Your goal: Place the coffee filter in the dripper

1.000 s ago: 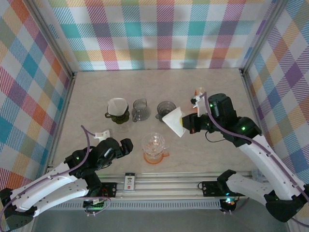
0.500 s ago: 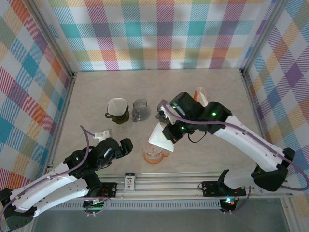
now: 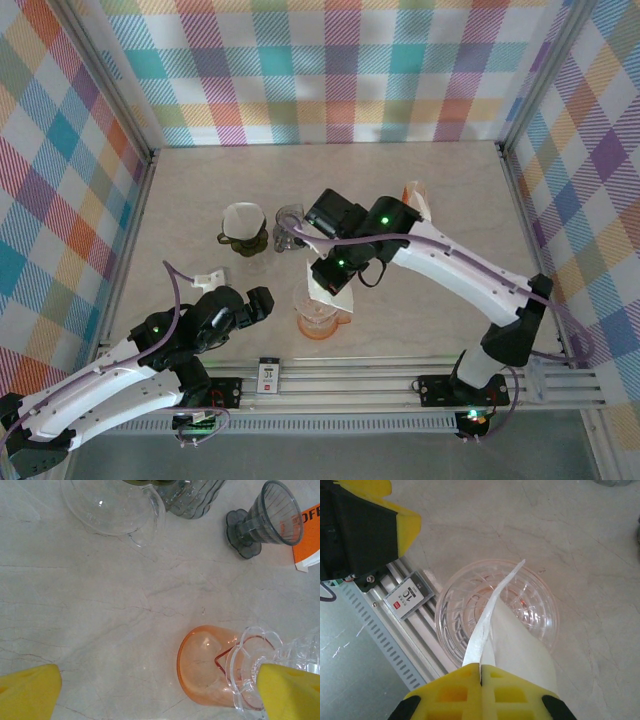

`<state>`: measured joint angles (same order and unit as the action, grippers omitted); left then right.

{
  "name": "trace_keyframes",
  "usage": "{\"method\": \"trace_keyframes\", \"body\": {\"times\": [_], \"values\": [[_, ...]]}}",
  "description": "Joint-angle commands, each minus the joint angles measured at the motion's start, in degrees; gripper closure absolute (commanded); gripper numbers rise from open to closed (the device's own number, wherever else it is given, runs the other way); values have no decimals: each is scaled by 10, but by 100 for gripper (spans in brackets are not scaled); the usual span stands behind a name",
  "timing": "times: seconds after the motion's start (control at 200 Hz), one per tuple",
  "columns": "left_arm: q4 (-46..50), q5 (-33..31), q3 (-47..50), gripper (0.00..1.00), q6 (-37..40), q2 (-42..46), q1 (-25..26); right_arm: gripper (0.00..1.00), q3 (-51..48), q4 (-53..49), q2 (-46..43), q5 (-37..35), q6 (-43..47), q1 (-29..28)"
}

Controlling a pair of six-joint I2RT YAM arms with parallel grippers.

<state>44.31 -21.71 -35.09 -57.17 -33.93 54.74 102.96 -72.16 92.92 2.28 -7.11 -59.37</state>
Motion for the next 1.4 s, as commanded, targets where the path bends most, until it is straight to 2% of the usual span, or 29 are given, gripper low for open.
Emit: {"method": "trace_keyframes", "body": {"times": [0.0, 0.295, 0.56, 0.75, 1.135, 1.395], "values": [[15, -3, -17, 0, 13, 5, 5, 99, 19, -19, 17, 26, 14, -6], [9, 0, -14, 0, 13, 4, 5, 100, -27, 40, 34, 56, -1, -8], [0, 4, -12, 0, 13, -7, 4, 99, -78, 93, 41, 46, -12, -7], [-3, 7, -11, 0, 12, -7, 5, 94, -109, 124, 43, 39, -21, -8], [-1, 8, -15, 0, 11, -6, 5, 68, -128, 147, 21, 17, -31, -8], [2, 7, -23, 0, 12, -4, 5, 44, -141, 164, -18, 8, -40, -8]]}}
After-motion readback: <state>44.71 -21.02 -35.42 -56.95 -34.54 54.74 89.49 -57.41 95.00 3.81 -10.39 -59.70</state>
